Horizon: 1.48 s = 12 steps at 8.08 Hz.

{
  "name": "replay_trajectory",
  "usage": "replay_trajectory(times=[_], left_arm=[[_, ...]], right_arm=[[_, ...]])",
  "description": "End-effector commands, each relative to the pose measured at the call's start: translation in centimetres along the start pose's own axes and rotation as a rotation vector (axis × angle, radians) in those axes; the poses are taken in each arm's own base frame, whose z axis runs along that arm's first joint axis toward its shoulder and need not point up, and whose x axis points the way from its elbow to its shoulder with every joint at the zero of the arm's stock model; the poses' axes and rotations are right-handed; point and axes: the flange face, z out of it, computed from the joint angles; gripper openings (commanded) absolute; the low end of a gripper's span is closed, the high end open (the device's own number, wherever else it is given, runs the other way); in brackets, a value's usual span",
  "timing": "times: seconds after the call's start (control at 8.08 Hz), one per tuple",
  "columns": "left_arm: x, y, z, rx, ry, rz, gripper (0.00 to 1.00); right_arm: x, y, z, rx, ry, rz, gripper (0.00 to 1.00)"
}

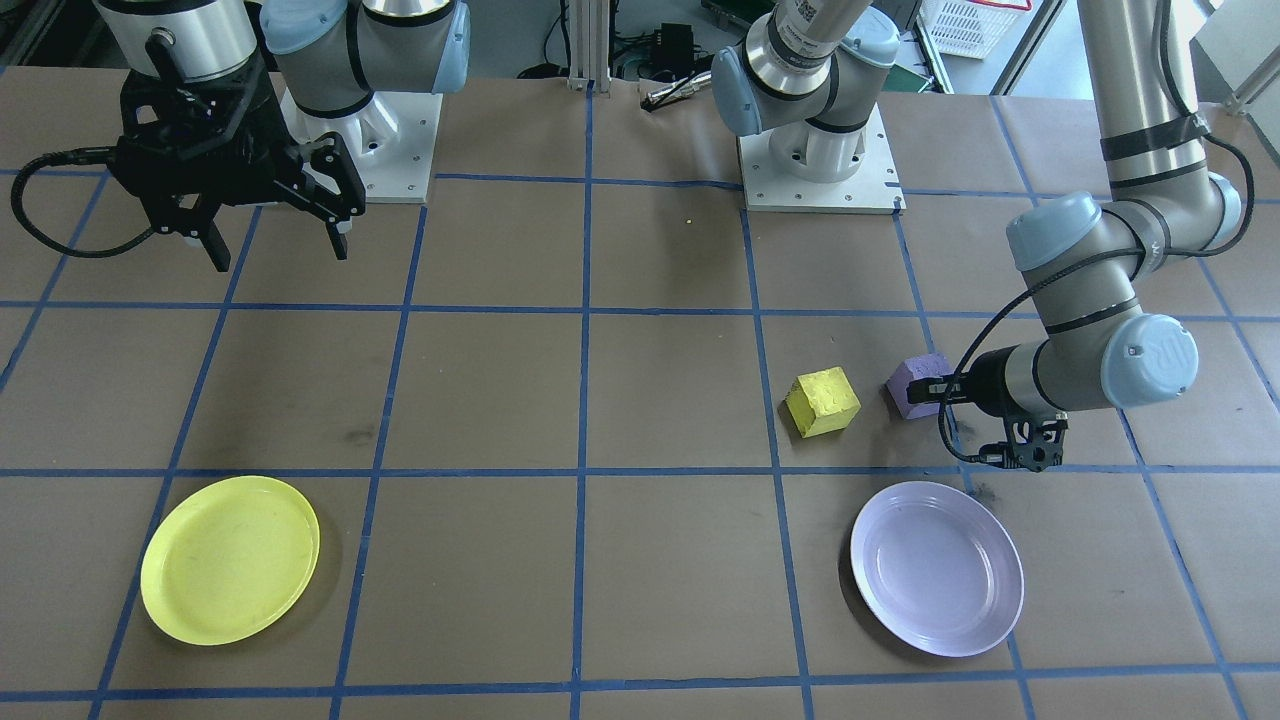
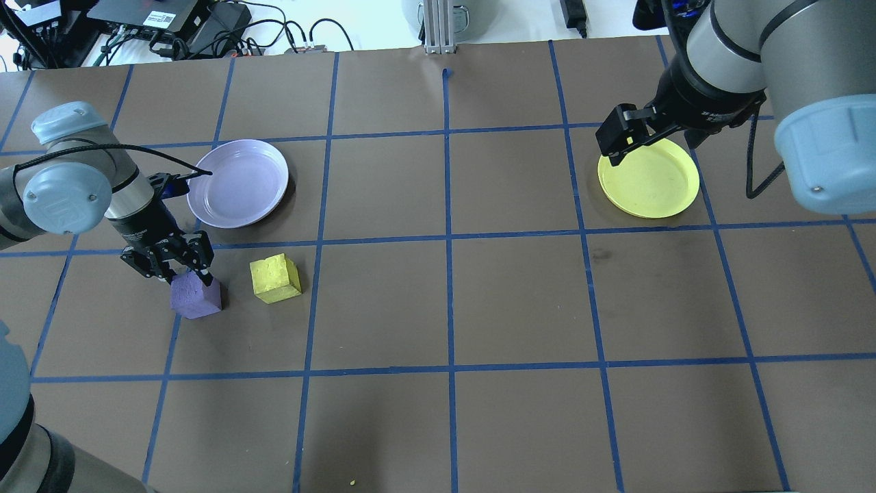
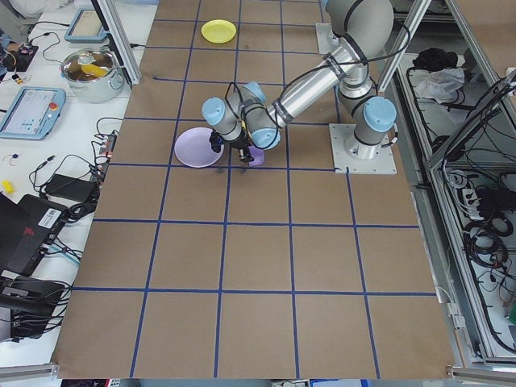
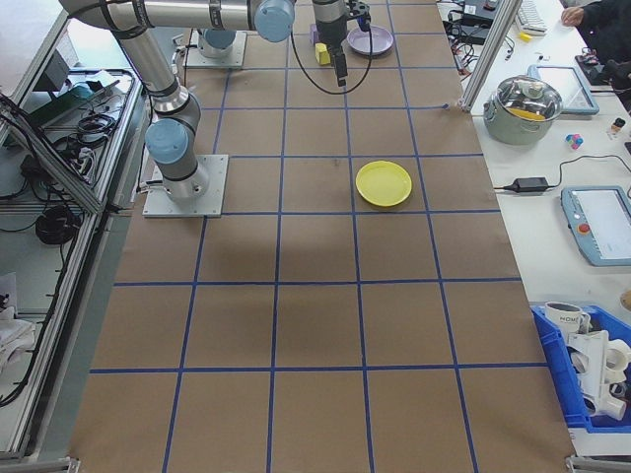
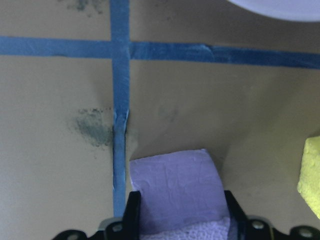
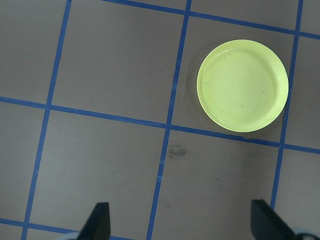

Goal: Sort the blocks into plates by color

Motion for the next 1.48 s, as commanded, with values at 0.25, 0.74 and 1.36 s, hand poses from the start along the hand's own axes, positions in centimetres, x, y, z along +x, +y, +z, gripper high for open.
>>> replay_trajectory(times=[0.25,0.74,1.36], left_arm=[[1.3,0.5,-4.6,0.085,-0.035,0.020,0.00],[3.2,-2.9,-12.8,0.246,-0.094,0.112,0.00],[4.1,-11.1,-12.9,0.339,-0.081,0.264,0.00]], right_arm=[[0.0,0.0,0.0,0.000,0.002,0.000,1.00],[0.0,0.0,0.0,-0.001,0.002,0.002,1.00],[0.0,0.0,0.0,-0.001,0.002,0.002,1.00]])
